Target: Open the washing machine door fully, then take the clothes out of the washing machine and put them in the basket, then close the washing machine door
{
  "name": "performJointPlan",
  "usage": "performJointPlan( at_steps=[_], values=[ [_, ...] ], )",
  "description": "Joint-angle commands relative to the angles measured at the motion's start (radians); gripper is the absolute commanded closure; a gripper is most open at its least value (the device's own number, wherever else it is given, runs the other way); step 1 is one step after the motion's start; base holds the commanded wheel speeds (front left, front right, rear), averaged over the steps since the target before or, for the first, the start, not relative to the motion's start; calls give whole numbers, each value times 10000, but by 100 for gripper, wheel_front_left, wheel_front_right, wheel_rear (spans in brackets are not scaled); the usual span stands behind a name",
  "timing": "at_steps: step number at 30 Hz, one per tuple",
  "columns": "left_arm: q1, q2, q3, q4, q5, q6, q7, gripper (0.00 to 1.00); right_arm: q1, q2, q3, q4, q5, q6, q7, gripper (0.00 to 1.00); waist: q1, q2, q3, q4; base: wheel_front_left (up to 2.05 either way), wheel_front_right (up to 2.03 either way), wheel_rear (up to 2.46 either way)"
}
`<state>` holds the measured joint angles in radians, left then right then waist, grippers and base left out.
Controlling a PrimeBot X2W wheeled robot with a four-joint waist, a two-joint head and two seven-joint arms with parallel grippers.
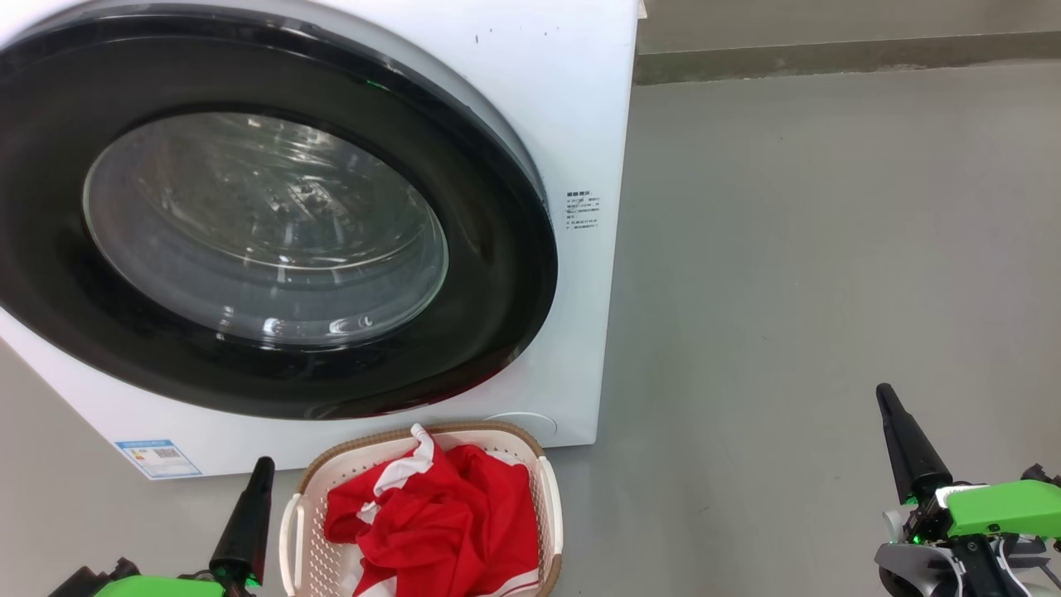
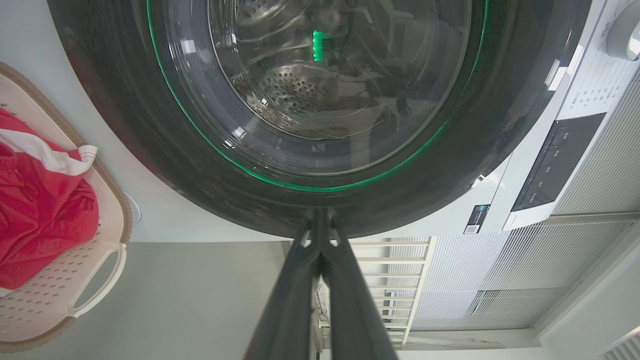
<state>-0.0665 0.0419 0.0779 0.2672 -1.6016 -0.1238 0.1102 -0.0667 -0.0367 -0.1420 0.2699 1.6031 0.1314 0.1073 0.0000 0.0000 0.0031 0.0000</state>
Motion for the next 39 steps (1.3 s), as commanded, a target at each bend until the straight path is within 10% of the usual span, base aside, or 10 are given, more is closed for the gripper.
performJointPlan(
  at_steps=[1,39],
  values=[
    [-415,83,358,-222,-71,-69,30,100,-412,-135,282,-251,55,-7,59,100,0,0,0,0,0,0,0],
    [-415,83,357,-222,-71,-69,30,100,-412,-135,283,-251,56,-7,58,100,0,0,0,0,0,0,0]
  ],
)
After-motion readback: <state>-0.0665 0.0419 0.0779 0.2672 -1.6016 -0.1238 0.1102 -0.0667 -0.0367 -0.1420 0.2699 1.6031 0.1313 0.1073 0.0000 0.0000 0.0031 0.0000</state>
